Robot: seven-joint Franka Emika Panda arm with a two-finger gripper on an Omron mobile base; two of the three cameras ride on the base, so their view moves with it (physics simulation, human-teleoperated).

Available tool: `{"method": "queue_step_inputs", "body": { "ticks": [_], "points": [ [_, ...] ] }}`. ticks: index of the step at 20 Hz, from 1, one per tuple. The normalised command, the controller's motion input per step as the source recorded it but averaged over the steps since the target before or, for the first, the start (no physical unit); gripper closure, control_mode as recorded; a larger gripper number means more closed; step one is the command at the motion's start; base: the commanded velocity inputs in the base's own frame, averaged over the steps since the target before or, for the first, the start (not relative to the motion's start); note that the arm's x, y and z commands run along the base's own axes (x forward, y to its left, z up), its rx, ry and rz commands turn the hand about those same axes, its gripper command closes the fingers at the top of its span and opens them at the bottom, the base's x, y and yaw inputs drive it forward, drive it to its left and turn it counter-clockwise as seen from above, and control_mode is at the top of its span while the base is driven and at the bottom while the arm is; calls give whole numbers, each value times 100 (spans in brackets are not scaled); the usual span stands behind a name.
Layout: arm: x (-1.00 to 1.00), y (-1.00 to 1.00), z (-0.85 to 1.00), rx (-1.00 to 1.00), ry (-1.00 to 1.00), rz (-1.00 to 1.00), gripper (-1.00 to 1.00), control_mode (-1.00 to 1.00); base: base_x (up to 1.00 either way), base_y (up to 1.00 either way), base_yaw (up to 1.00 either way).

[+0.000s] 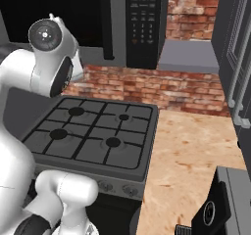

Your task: Transport the chicken drumstick from the fridge to the microwave and turn on the microwave.

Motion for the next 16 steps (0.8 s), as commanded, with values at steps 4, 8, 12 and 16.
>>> {"method": "queue_step_inputs", "body": {
  "ticks": [4, 8, 12, 16],
  "points": [
    [-44, -42, -45, 5, 0, 0, -100, -100, 0, 0, 0],
    [-27, -38, -12, 11, 0, 0, -100, -100, 0, 0, 0],
    [-9, -34, 0, 10, 0, 0, -100, -100, 0, 0, 0],
    [0, -26, 0, 5, -1, 0, -100, -100, 0, 0, 0]
  ]
}}
